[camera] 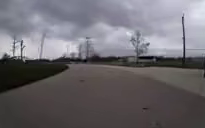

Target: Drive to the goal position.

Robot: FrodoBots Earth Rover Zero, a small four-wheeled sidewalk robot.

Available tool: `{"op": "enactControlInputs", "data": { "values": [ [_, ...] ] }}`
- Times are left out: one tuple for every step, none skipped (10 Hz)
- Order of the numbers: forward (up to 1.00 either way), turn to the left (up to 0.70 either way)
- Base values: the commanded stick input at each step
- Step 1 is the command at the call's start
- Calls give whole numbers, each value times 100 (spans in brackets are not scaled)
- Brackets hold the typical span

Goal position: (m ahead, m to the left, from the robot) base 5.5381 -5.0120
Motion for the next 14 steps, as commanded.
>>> {"op": "enactControlInputs", "data": {
  "values": [
    [100,0],
    [100,0],
    [100,0],
    [100,0],
    [100,0],
    [100,0],
    [100,0],
    [100,0],
    [100,26],
    [100,27],
    [100,27],
    [100,15],
    [100,0],
    [100,0]
  ]
}}
